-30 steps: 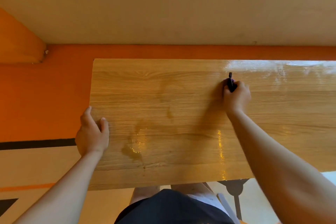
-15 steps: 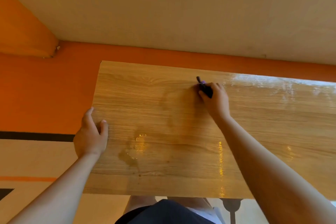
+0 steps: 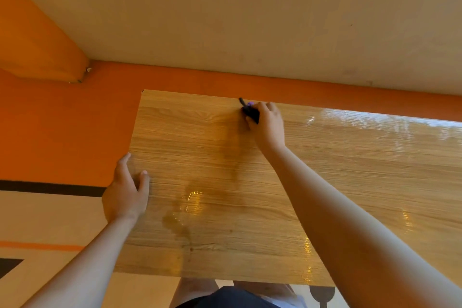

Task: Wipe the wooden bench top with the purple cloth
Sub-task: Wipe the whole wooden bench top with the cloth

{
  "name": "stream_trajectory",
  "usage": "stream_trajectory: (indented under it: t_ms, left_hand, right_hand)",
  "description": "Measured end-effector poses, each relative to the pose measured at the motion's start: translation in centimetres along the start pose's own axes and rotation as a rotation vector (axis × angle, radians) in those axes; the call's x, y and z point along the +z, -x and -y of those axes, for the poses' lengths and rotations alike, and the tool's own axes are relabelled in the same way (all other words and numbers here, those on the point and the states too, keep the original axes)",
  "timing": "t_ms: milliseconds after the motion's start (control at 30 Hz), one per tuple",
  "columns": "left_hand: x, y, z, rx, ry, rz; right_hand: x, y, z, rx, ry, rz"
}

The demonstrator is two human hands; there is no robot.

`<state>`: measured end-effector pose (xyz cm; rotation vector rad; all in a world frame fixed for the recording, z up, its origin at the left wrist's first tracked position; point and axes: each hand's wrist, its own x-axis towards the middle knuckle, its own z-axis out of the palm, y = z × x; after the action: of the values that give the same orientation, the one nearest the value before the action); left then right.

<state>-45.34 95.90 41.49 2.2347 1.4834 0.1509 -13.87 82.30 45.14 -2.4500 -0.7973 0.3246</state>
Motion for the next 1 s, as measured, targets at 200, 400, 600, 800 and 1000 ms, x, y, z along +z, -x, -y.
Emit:
stream_trajectory:
  t_ms: [200, 400, 600, 800, 1000]
  left_hand:
    - [0.0, 0.1, -0.1, 0.003, -0.002, -0.014]
    - [-0.4, 0.3, -0.7, 0.001, 0.013, -0.011]
    - [-0.5, 0.3, -0.7, -0.008, 0.015, -0.007]
    - [-0.7, 0.4, -1.0, -0.016, 0.021, 0.005]
    - [-0.9, 0.4, -0.9, 0.005, 0.036, 0.021]
  right_hand:
    - [-3.4, -2.2, -3.9, -0.052, 0.048, 0.036]
    - [-3.4, -4.3, -4.0, 0.039, 0.097, -0.035]
    - [-1.6, -4.6, -1.1, -0.119, 0.124, 0.066]
    - [-1.1, 4.3, -0.1, -0.38, 0.048, 0.313]
    - [-1.6, 12.3, -1.0, -0.557, 0.041, 0.581]
